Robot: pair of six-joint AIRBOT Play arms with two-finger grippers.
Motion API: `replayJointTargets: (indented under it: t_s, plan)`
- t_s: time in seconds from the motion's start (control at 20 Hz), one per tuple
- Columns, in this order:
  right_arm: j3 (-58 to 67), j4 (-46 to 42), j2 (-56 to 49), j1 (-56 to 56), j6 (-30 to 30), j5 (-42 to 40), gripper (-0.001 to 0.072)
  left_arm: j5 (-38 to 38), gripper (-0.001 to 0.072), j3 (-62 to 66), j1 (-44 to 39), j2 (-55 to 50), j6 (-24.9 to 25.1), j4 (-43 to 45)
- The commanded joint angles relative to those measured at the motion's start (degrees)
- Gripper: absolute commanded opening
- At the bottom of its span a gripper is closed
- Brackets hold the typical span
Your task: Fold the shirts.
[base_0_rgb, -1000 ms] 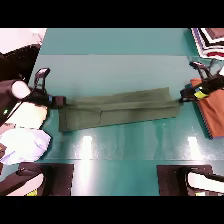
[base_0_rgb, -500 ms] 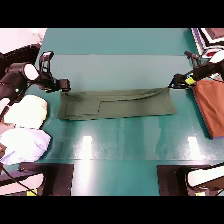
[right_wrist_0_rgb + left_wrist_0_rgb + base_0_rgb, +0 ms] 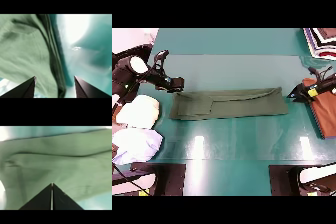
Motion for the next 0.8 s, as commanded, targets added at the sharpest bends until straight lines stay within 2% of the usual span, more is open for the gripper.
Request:
replayJointTargets:
  t_s: [0.0, 0.1, 0.15, 0.2, 0.25, 0.3, 0.35, 0.5, 0.75]
  plan:
    - [-4.79, 6.64, -1.66, 0.35, -3.06, -2.27, 0.0552, 4.48, 0.0036, -0.07, -2.12, -0.09, 2.19, -7.61]
    - [-4.57, 6.73, -3.08, 3.41, -3.06, -3.30, 0.0550, 7.23, 0.0035, -0.13, -4.68, -0.61, 2.19, -7.76]
    - [-4.09, 6.71, -3.69, 4.85, -3.06, -4.02, 0.0485, 8.02, 0.0035, -0.17, -6.10, -0.98, 2.16, -7.74]
    - [-3.26, 6.69, -4.24, 6.14, -3.06, -4.52, 0.0331, 8.66, 0.0035, -0.17, -7.72, -1.68, 2.14, -7.80]
    - [-2.25, 6.67, -4.52, 7.06, -3.15, -4.52, 0.0206, 9.35, 0.0026, -0.17, -9.35, -2.60, 2.10, -7.82]
    - [-0.85, 6.69, -4.59, 7.85, -3.69, -4.04, 0.0039, 10.25, 0.0026, -0.15, -10.82, -3.69, 1.75, -7.85]
    - [0.92, 6.73, -4.44, 8.39, -4.31, -2.84, 0.0016, 11.87, 0.0026, -0.13, -12.41, -5.03, 1.53, -8.17]
    - [6.69, 6.91, -1.09, 9.20, -4.13, 1.46, 0.0015, 17.46, 0.0025, 0.46, -16.57, -10.01, 1.51, -10.69]
    - [16.11, 6.95, 9.97, 13.73, -1.09, 1.36, 0.0016, 16.85, 0.0025, 9.84, -21.81, -22.27, 1.53, -13.29]
